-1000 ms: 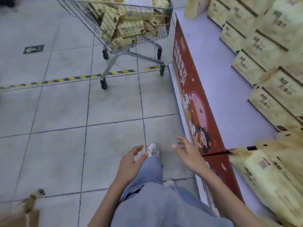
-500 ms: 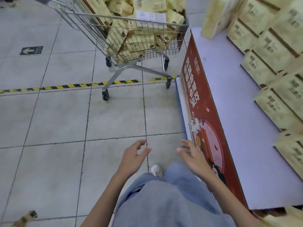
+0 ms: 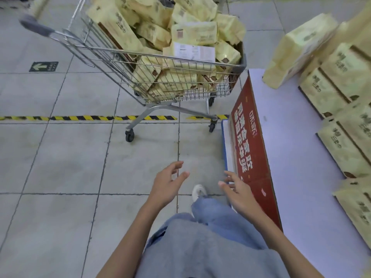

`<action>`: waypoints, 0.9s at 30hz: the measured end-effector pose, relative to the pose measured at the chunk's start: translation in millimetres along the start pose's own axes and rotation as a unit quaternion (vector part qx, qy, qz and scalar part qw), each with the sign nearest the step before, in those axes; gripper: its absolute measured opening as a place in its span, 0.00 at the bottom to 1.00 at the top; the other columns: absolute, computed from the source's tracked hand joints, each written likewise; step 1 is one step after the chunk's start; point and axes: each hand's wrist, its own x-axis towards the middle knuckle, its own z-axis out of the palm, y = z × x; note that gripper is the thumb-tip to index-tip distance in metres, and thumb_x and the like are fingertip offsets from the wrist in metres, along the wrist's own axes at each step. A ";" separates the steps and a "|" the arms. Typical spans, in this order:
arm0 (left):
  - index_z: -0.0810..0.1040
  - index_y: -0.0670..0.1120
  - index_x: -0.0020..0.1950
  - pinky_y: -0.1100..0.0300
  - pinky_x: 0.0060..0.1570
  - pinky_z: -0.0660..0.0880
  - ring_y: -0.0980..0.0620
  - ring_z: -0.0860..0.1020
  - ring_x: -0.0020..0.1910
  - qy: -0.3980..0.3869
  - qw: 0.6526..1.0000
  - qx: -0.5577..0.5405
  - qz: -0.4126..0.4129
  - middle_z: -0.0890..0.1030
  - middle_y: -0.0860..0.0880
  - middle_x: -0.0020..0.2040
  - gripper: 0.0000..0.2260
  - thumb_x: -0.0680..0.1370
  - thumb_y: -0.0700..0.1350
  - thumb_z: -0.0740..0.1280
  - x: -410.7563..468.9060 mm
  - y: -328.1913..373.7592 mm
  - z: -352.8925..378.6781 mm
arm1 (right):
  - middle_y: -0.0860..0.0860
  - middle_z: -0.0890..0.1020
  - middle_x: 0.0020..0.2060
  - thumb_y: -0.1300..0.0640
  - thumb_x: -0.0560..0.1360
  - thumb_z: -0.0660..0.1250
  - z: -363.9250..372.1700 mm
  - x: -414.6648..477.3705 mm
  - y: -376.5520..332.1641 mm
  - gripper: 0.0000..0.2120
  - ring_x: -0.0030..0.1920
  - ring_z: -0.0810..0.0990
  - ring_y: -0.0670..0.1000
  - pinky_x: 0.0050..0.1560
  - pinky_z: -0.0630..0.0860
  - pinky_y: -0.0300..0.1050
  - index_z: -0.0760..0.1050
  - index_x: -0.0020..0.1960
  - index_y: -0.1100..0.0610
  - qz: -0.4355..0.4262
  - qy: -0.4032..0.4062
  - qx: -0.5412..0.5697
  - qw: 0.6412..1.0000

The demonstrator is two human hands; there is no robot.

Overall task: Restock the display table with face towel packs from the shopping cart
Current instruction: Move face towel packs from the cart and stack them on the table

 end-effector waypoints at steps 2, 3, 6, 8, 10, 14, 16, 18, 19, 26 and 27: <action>0.73 0.48 0.66 0.65 0.55 0.66 0.54 0.73 0.63 0.021 1.000 -0.017 -0.007 0.76 0.54 0.63 0.16 0.78 0.48 0.65 15.5 9.0 -7.9 | 0.50 0.75 0.57 0.54 0.78 0.63 -10.1 31.7 -22.3 0.20 0.54 0.74 0.48 0.53 0.66 0.38 0.67 0.69 0.55 -0.028 -0.025 -0.023 0.999; 0.73 0.48 0.66 0.65 0.55 0.66 0.54 0.73 0.62 0.032 0.999 -0.026 -0.013 0.76 0.54 0.62 0.16 0.78 0.48 0.65 22.8 10.8 -11.8 | 0.51 0.75 0.57 0.54 0.78 0.63 -13.7 48.1 -31.8 0.20 0.54 0.74 0.48 0.53 0.66 0.38 0.66 0.69 0.55 -0.036 -0.038 -0.033 0.998; 0.74 0.50 0.64 0.63 0.55 0.67 0.54 0.74 0.60 0.062 0.996 -0.051 -0.050 0.77 0.53 0.61 0.14 0.78 0.47 0.65 38.8 9.1 -24.3 | 0.52 0.74 0.59 0.52 0.78 0.62 -17.9 89.5 -57.4 0.22 0.55 0.74 0.50 0.53 0.67 0.40 0.65 0.70 0.55 -0.040 -0.061 -0.048 0.996; 0.75 0.52 0.61 0.63 0.54 0.68 0.53 0.75 0.60 0.076 0.991 -0.077 -0.075 0.77 0.52 0.59 0.11 0.78 0.45 0.66 50.5 6.5 -32.4 | 0.52 0.74 0.59 0.52 0.78 0.62 -17.2 115.7 -73.7 0.21 0.56 0.74 0.50 0.54 0.68 0.41 0.65 0.70 0.55 -0.047 -0.070 -0.054 0.995; 0.75 0.52 0.59 0.63 0.53 0.68 0.51 0.76 0.60 0.088 0.987 -0.094 -0.098 0.78 0.52 0.57 0.10 0.78 0.44 0.66 68.1 2.7 -40.2 | 0.52 0.74 0.58 0.52 0.78 0.63 -14.7 141.4 -89.4 0.22 0.57 0.75 0.51 0.56 0.69 0.42 0.66 0.70 0.55 -0.047 -0.080 -0.062 0.994; 0.75 0.50 0.60 0.69 0.49 0.70 0.53 0.76 0.59 0.095 0.985 -0.108 -0.098 0.78 0.51 0.59 0.11 0.78 0.44 0.66 126.3 9.7 -61.2 | 0.51 0.75 0.58 0.51 0.78 0.63 -3.9 195.5 -120.9 0.22 0.56 0.76 0.50 0.59 0.72 0.45 0.66 0.70 0.54 -0.045 -0.090 -0.058 0.993; 0.75 0.49 0.62 0.67 0.51 0.70 0.53 0.76 0.59 0.092 0.987 -0.101 -0.089 0.78 0.52 0.59 0.13 0.78 0.44 0.66 157.8 20.1 -74.4 | 0.51 0.75 0.57 0.51 0.78 0.63 -0.6 216.8 -135.5 0.22 0.57 0.76 0.50 0.59 0.72 0.45 0.66 0.69 0.54 -0.043 -0.090 -0.051 0.994; 0.75 0.48 0.63 0.65 0.54 0.69 0.53 0.76 0.60 0.090 0.989 -0.101 -0.068 0.78 0.52 0.59 0.13 0.78 0.45 0.66 200.8 34.1 -98.5 | 0.51 0.75 0.57 0.51 0.78 0.63 1.9 248.6 -158.7 0.21 0.56 0.76 0.50 0.58 0.72 0.45 0.66 0.69 0.53 -0.038 -0.085 -0.043 0.995; 0.75 0.49 0.62 0.64 0.55 0.70 0.52 0.76 0.60 0.089 0.989 -0.101 -0.056 0.78 0.51 0.59 0.13 0.78 0.44 0.66 221.1 43.6 -111.2 | 0.51 0.75 0.57 0.51 0.78 0.63 0.8 262.2 -172.8 0.20 0.56 0.75 0.50 0.57 0.72 0.45 0.66 0.69 0.53 -0.037 -0.078 -0.035 0.996; 0.75 0.53 0.59 0.61 0.58 0.74 0.58 0.78 0.55 0.050 0.990 -0.119 0.058 0.80 0.55 0.54 0.13 0.74 0.51 0.67 329.5 141.9 -180.3 | 0.49 0.76 0.53 0.55 0.78 0.63 -21.3 334.4 -265.6 0.17 0.52 0.76 0.46 0.50 0.73 0.36 0.68 0.66 0.54 -0.087 0.036 0.026 0.995; 0.75 0.54 0.58 0.63 0.56 0.74 0.59 0.78 0.55 0.047 0.988 -0.125 0.074 0.80 0.56 0.54 0.15 0.73 0.53 0.66 341.6 155.0 -186.5 | 0.48 0.77 0.53 0.56 0.78 0.63 -26.0 343.4 -276.2 0.17 0.51 0.76 0.44 0.48 0.72 0.32 0.69 0.66 0.54 -0.097 0.051 0.033 0.993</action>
